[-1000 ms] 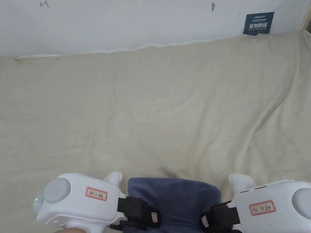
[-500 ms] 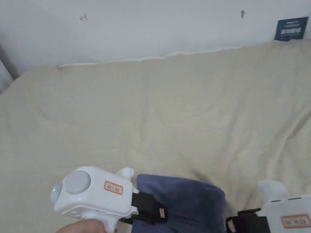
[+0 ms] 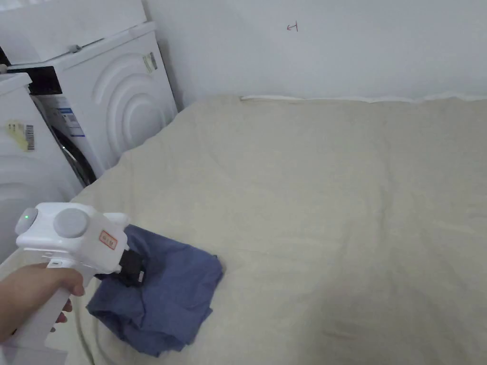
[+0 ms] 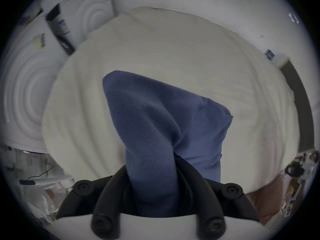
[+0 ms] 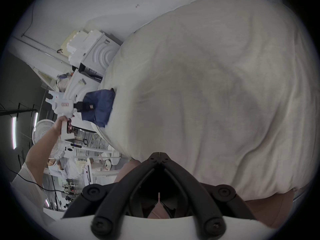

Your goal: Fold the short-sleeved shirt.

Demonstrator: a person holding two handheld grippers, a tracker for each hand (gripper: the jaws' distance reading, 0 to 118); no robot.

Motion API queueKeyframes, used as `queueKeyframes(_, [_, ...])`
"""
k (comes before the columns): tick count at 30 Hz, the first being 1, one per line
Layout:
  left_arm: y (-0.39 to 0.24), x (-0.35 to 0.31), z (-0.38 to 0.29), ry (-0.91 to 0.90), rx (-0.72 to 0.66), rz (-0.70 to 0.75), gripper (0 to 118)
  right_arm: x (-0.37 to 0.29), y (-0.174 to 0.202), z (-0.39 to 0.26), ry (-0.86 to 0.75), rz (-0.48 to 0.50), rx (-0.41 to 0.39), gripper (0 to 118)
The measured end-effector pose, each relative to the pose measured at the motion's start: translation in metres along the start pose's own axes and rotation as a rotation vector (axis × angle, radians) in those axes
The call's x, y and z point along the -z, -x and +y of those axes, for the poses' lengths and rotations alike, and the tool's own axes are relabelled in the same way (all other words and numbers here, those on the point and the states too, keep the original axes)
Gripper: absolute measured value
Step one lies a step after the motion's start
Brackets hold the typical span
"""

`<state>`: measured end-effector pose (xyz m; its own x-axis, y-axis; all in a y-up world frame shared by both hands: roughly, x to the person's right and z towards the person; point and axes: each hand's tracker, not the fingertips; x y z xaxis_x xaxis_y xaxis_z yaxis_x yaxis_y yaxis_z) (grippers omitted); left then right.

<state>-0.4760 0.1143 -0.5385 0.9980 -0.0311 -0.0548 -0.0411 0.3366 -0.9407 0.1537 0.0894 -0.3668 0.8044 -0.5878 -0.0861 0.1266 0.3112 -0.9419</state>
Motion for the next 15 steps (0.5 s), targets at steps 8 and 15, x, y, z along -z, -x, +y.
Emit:
queueKeyframes(8, [0.019, 0.004, -0.003, -0.049, -0.053, 0.023, 114, 0.011, 0.003, 0.004, 0.033, -0.038, 0.011, 0])
queueKeyframes(15, [-0.001, -0.037, -0.012, -0.203, -0.152, 0.064, 113, -0.011, -0.012, 0.004, -0.043, -0.056, 0.045, 0])
